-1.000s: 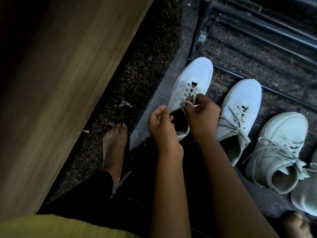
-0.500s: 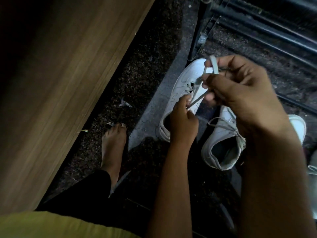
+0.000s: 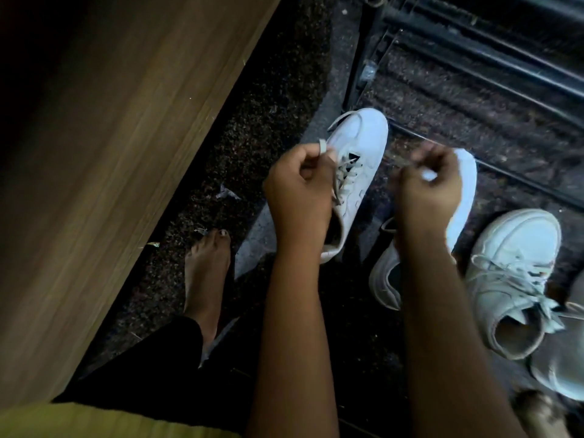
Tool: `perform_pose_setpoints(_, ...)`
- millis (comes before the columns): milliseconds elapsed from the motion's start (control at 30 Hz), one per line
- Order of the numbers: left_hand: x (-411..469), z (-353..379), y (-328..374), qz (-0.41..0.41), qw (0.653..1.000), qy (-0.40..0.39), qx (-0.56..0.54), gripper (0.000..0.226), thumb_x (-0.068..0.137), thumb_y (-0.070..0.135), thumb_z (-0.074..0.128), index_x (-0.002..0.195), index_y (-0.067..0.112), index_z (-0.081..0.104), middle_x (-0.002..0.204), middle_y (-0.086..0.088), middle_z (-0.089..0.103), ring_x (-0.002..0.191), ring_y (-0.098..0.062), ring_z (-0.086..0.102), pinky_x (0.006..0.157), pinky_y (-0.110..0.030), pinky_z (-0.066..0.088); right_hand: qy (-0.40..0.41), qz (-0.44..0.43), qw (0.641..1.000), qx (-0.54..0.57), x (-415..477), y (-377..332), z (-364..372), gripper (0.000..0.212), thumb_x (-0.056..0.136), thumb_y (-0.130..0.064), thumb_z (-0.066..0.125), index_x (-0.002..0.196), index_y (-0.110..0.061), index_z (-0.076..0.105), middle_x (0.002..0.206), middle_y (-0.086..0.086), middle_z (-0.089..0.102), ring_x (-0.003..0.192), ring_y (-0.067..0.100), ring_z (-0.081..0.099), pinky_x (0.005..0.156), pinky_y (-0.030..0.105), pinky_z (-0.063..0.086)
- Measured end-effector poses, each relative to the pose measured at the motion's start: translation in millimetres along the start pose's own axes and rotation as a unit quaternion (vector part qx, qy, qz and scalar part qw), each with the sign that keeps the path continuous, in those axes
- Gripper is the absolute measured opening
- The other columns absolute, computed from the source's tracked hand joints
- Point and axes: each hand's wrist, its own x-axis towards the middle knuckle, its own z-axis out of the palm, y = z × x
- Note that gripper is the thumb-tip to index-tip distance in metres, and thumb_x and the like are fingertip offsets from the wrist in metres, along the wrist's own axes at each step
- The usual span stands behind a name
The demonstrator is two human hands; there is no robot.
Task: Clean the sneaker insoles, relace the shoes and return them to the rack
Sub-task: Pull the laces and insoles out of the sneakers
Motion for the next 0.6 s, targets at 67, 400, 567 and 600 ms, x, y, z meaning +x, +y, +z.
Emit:
perform_pose_setpoints(67,2,-2,9,0.014,1.0,0.0,-0.014,0.009,0.086,0.006,0.064,0.092,0.008,0.07,0.089,-0.007,0.072,0.08,-0.017,0.066,0.073,-0.024,0.053,-0.045,0.007,0.992,-0.121,-12,30,8,0.018,0.078,-0.011,0.056,0.093,-0.016,0.065,0.095,0.006,0.069,0.079,0.016,0.061,0.076,0.017,0.051)
perform_pose_setpoints(400,1,-2,-25,-0.02,1.0,0.008,0.009,0.041,0.088,-0.009,0.045,0.121,0.013,0.058,0.125,-0.008,0.057,0.102,-0.019,0.064,0.085,-0.02,0.049,-0.148,-0.133,0.93,-0.31,-24,57,24,0.018,0.078,-0.02,0.07,0.093,-0.011,0.072,0.098,0.013,0.062,0.084,0.033,0.063,0.07,0.038,0.051)
perform_pose_setpoints(567,-19,-4,-72,-0.008,0.982,-0.023,0.185,0.034,0.075,-0.014,0.049,0.095,0.005,0.068,0.108,-0.013,0.062,0.102,-0.028,0.061,0.096,-0.028,0.044,-0.178,-0.147,0.888,-0.397,-20,58,28,0.025,0.085,-0.023,0.063,0.092,0.001,0.066,0.104,0.017,0.057,0.099,0.036,0.054,0.073,0.039,0.045)
perform_pose_setpoints(600,-23,-3,-75,0.007,0.977,-0.043,0.207,0.033,0.074,-0.014,0.05,0.095,0.003,0.068,0.109,-0.014,0.061,0.103,-0.028,0.059,0.096,-0.024,0.04,-0.196,-0.146,0.882,-0.402,-18,57,28,0.026,0.087,-0.023,0.061,0.092,0.002,0.064,0.105,0.018,0.057,0.103,0.035,0.052,0.076,0.039,0.044)
